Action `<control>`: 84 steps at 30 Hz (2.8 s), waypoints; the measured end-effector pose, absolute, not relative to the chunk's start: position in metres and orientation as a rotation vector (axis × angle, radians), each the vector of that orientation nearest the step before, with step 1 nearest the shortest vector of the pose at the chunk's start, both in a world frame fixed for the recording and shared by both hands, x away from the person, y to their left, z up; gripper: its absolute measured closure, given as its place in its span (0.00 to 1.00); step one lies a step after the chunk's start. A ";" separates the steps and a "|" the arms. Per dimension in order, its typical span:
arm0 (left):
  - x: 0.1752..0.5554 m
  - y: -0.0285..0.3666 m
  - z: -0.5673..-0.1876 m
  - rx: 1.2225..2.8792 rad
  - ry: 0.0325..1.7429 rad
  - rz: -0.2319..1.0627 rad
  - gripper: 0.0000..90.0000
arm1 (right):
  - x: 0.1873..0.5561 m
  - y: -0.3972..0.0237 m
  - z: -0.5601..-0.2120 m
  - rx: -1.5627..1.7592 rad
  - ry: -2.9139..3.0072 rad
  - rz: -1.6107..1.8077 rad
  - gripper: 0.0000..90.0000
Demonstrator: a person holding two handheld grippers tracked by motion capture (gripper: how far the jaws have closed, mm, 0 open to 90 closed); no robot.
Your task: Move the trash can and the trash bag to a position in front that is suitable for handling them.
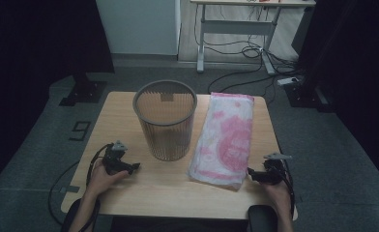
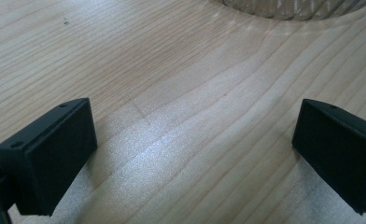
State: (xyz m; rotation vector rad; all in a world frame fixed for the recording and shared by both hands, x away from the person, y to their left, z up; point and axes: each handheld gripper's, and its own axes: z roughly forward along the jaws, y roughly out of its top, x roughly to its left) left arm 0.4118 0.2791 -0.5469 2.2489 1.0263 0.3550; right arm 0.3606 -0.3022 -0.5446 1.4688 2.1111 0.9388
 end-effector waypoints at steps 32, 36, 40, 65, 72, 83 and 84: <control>0.412 0.278 -0.547 2.244 1.041 0.361 0.00 | 0.456 -0.272 -0.536 1.501 2.185 0.803 0.73; 0.412 0.278 -0.547 2.244 1.041 0.361 0.00 | 0.452 -0.273 -0.535 1.508 2.212 0.814 0.87; 0.412 0.277 -0.547 2.242 1.043 0.362 0.00 | 0.437 -0.269 -0.535 1.496 2.235 0.832 0.89; 0.412 0.277 -0.547 2.240 1.052 0.368 0.00 | 0.433 -0.284 -0.514 1.564 2.069 0.753 0.40; 0.412 0.277 -0.547 2.239 1.052 0.365 0.00 | 0.456 -0.288 -0.532 1.655 2.102 0.715 0.92; 0.412 0.278 -0.547 2.245 1.041 0.361 0.00 | 0.413 -0.325 -0.527 1.661 2.084 0.689 0.98; 0.412 0.278 -0.547 2.244 1.041 0.360 0.00 | 0.409 -0.330 -0.527 1.662 2.081 0.690 0.98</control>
